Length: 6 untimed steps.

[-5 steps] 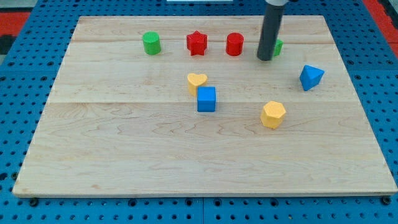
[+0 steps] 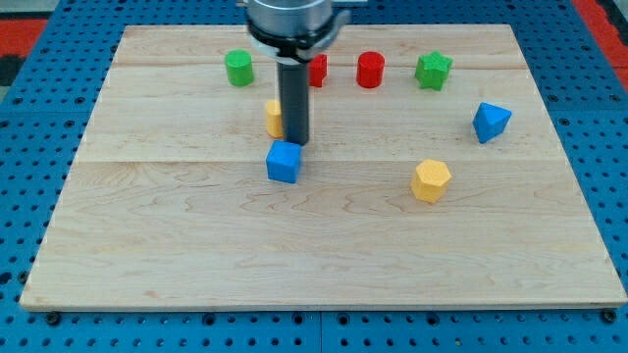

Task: Move the yellow heart slightly left

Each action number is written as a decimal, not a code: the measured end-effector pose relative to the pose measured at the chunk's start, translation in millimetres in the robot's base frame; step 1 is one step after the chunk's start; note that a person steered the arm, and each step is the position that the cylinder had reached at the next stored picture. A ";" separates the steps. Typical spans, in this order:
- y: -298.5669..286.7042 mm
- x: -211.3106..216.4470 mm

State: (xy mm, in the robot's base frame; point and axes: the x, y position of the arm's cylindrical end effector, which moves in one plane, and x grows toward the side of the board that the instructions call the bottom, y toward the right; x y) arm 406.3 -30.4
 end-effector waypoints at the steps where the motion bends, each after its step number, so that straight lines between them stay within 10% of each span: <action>1: 8.1 -9.5; 6: 80.9 -27.7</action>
